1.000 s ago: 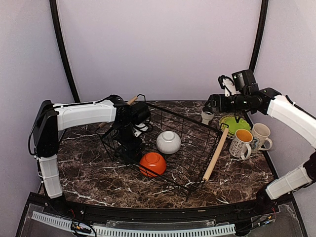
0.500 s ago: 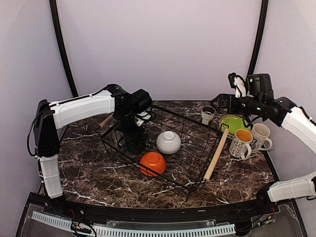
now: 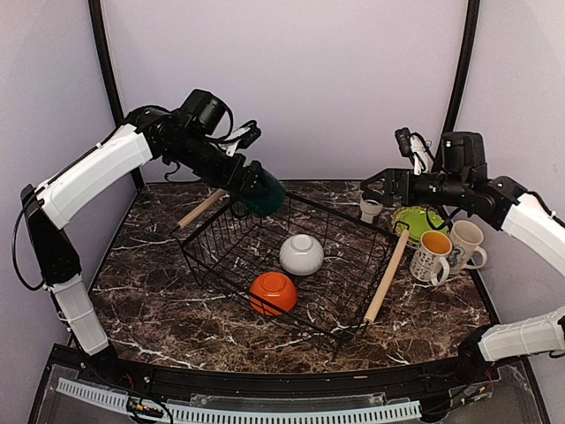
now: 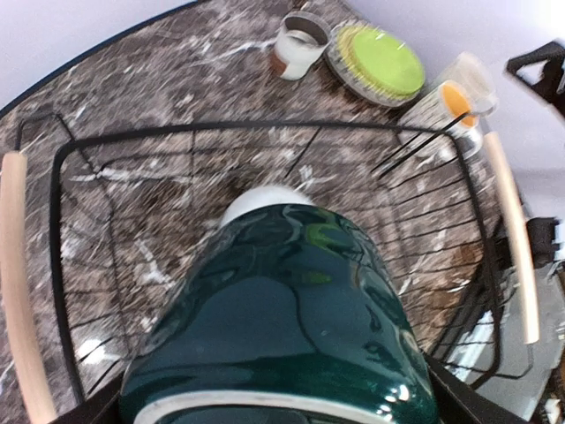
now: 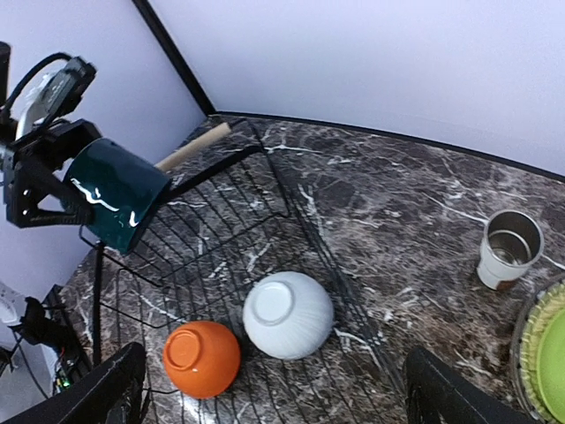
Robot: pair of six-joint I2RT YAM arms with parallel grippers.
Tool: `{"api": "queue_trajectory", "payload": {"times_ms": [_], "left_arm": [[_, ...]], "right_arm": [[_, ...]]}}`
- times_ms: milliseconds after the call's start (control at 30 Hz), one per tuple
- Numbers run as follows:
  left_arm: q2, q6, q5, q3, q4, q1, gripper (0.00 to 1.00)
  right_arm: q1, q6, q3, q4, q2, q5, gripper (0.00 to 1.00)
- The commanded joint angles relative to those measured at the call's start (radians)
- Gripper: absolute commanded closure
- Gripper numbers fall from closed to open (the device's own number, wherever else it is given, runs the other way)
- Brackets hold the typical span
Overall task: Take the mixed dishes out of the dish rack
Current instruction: Grab the cup from the dish rack, then pass from the left arm to the right
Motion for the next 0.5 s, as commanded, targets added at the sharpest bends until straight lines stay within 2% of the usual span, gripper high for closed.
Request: {"api": "queue_trajectory", "payload": {"times_ms": [0,33,100,133,167,200,233,267,300,333,367,433,467], "left_arm": [[-0.096,-0.158,0.422,-0.086,0.332,0.047,0.88],[-0.120,-0.194,0.511,-0.152,0.391,0.059,0.88],[-0.166,-0.344,0.628,-0.285,0.626,0.075,0.88],[-0.182,-0.482,0.665,-0.391,0.851,0.083,0.88],[-0.207,-0.564,0.723,-0.442,0.969,0.087,0.88],[-0.214,-0.722,0.746,-0.532,1.217,0.092,0.88],[-0.214,-0.875,0.785,-0.565,1.334,0.093,0.88],[-0.209,-0.949,0.801,-0.615,1.523,0.093,0.88],[-0.196,-1.074,0.825,-0.636,1.615,0.093,0.88],[-0.190,-1.135,0.832,-0.674,1.782,0.094,0.88],[-0.180,-1.236,0.835,-0.694,1.853,0.094,0.89],[-0.167,-1.345,0.827,-0.740,2.070,0.094,0.90],[-0.162,-1.371,0.815,-0.767,2.104,0.094,0.91]], "right_arm": [[0.077,0.043,-0.016,0.146,0.016,-0.121,0.01],[0.102,0.052,-0.021,0.176,0.024,-0.131,0.01],[0.143,0.076,-0.027,0.249,0.046,-0.169,0.01],[0.160,0.088,-0.027,0.297,0.060,-0.189,0.01],[0.178,0.094,-0.029,0.332,0.075,-0.206,0.01],[0.194,0.097,-0.024,0.354,0.089,-0.215,0.02],[0.205,0.100,-0.019,0.370,0.107,-0.217,0.02],[0.212,0.109,-0.012,0.377,0.123,-0.216,0.02],[0.213,0.122,-0.004,0.384,0.141,-0.219,0.04],[0.214,0.135,0.001,0.386,0.154,-0.225,0.05],[0.214,0.151,0.003,0.413,0.164,-0.225,0.06],[0.214,0.187,-0.012,0.477,0.175,-0.246,0.09],[0.215,0.208,-0.033,0.524,0.175,-0.268,0.10]]}}
